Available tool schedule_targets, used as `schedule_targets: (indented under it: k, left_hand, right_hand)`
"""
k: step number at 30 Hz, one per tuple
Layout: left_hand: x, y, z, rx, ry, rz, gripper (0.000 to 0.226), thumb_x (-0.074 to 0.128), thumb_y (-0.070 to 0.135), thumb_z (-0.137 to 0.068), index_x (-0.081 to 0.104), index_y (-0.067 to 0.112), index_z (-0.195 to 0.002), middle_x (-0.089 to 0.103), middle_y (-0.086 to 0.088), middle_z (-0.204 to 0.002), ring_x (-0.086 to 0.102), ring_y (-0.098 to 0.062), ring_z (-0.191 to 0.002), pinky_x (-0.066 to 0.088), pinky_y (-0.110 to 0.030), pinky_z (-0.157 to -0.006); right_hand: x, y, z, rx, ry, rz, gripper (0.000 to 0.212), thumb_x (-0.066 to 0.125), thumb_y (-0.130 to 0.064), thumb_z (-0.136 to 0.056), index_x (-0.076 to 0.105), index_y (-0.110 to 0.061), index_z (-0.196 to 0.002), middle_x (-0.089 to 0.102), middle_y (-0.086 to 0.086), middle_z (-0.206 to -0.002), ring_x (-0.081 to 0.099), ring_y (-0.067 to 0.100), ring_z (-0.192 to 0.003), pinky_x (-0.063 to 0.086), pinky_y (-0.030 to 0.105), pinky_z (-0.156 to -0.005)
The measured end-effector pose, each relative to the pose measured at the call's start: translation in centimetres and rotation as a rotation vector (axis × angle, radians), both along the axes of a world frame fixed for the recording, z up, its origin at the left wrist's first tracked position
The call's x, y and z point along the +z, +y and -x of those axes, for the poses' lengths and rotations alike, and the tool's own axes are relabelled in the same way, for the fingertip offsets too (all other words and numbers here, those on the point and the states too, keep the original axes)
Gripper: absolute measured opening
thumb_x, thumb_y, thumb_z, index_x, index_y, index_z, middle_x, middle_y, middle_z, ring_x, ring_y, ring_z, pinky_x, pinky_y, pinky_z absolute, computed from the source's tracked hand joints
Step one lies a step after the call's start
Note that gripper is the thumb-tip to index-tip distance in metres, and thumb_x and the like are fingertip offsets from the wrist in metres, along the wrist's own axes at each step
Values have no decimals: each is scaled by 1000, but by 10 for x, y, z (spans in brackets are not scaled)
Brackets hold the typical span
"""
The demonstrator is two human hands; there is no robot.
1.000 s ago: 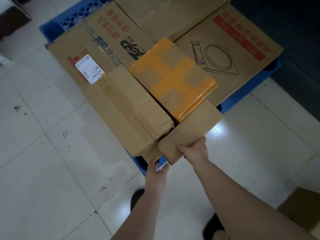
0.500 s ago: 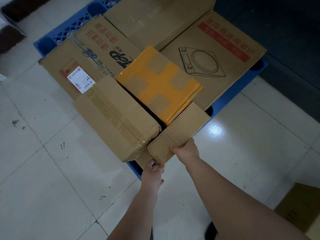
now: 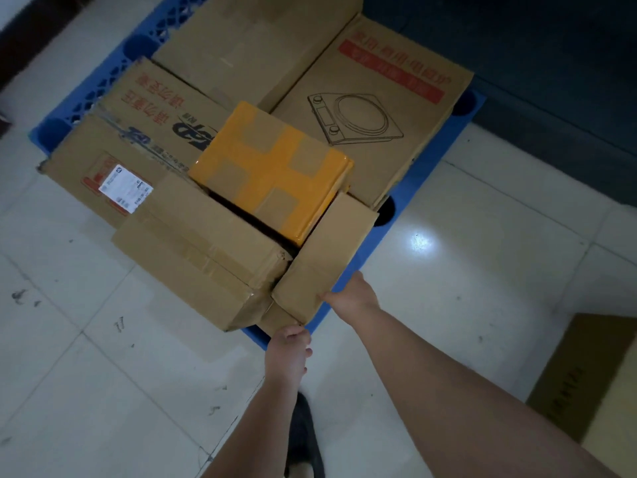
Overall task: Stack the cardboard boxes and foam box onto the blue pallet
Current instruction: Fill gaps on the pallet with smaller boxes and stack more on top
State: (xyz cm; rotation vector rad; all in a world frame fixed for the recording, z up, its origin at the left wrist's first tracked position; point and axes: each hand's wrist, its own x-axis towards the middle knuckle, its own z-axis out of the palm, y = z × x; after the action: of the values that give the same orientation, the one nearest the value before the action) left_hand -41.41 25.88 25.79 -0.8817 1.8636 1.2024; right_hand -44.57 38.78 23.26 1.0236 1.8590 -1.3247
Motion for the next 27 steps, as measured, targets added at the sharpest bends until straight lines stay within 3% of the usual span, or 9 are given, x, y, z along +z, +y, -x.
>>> schedule_targets:
  k: [2,4,6,9,16,21,25,27]
  left_hand:
    - [15,10,-5,-113,106,15,14,48,10,-91,56,20,-85,61,-1,-89,59,-15,-82,43,-29,-71]
    - [30,25,-7,-243,219,0,15,50,6,-89,58,17,-81,59,-3,-82,56,-13,-72,43,-21,-63]
    - [41,49,-8,-380,271,-33,10,51,4,-88,58,11,-87,56,-8,-81,53,-18,-73,41,-18,-60]
    - [52,95,-24,-634,217,-93,13,54,11,-91,58,16,-101,60,-9,-91,55,-20,-82,41,-28,-75]
    - [50,208,-127,-1182,174,-150,19,58,14,-87,60,17,-105,63,-7,-93,56,-21,-84,37,-28,-74]
    - [7,259,-234,-1388,105,-167,22,60,19,-86,59,17,-108,61,-2,-90,57,-20,-82,38,-26,-71]
    - [-43,285,-313,-1516,17,-94,25,59,24,-87,54,17,-111,62,-7,-112,58,-29,-107,44,-32,-79]
    - [-69,295,-346,-1566,-23,-51,34,60,25,-86,50,15,-117,59,-6,-116,57,-27,-102,46,-34,-83]
  right_hand:
    - [10,13,-14,-77,-6,-37,64,63,-32,-84,31,-7,-133,55,9,-121,53,20,-91,42,27,-68]
    - [21,32,-35,-165,-16,-101,70,60,-33,-86,24,-7,-140,53,11,-128,56,27,-109,43,30,-76]
    - [33,54,-65,-276,-28,-122,73,58,-32,-87,19,-7,-143,47,13,-138,49,30,-123,43,33,-91]
    - [49,87,-126,-460,-40,-127,77,60,-33,-86,17,-7,-145,42,14,-143,43,30,-130,39,36,-103]
    - [59,150,-301,-874,-105,-207,76,58,-37,-88,19,-11,-147,40,10,-146,47,27,-127,43,33,-94]
    - [28,173,-426,-1096,-181,-242,68,59,-40,-86,32,-8,-139,48,11,-137,53,29,-118,45,34,-88]
    - [-13,188,-514,-1200,-251,-229,74,59,-41,-85,26,-11,-144,42,11,-142,55,26,-112,48,31,-84]
    - [-34,199,-554,-1230,-292,-234,75,60,-43,-85,26,-13,-145,40,9,-143,54,22,-100,44,28,-76]
